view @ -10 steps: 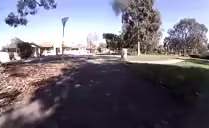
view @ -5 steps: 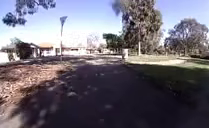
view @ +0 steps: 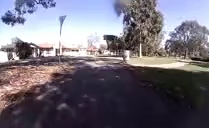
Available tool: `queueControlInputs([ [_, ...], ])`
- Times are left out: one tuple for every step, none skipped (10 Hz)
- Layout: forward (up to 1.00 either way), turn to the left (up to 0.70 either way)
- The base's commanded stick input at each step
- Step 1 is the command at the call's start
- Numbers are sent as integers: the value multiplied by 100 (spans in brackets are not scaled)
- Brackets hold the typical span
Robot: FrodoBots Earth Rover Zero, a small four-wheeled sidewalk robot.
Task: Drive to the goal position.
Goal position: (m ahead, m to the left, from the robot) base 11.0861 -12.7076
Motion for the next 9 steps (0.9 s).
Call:
queueControlInputs([
  [70,0],
  [70,0],
  [70,0],
  [70,0],
  [70,0],
  [70,0],
  [70,0],
  [70,0],
  [70,0],
])
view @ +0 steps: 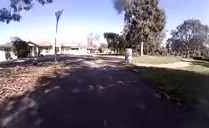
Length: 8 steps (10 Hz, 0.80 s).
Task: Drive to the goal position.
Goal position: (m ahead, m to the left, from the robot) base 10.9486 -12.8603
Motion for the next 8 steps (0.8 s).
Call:
queueControlInputs([
  [70,0],
  [70,0],
  [70,0],
  [70,0],
  [70,0],
  [70,0],
  [70,0],
  [70,0],
])
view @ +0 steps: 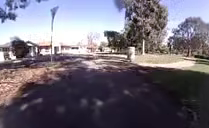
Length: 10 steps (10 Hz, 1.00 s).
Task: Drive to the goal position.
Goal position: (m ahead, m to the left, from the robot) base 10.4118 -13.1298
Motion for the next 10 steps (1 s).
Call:
queueControlInputs([
  [70,0],
  [70,0],
  [70,0],
  [70,0],
  [70,0],
  [70,0],
  [70,0],
  [70,0],
  [70,0],
  [70,0],
])
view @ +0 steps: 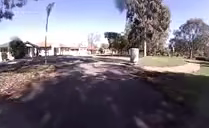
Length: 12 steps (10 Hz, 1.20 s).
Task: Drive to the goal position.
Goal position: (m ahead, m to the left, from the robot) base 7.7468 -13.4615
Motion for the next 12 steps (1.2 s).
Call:
queueControlInputs([
  [70,0],
  [70,0],
  [70,0],
  [70,0],
  [70,0],
  [70,0],
  [70,0],
  [70,0],
  [70,0],
  [69,0],
  [68,0],
  [48,0],
])
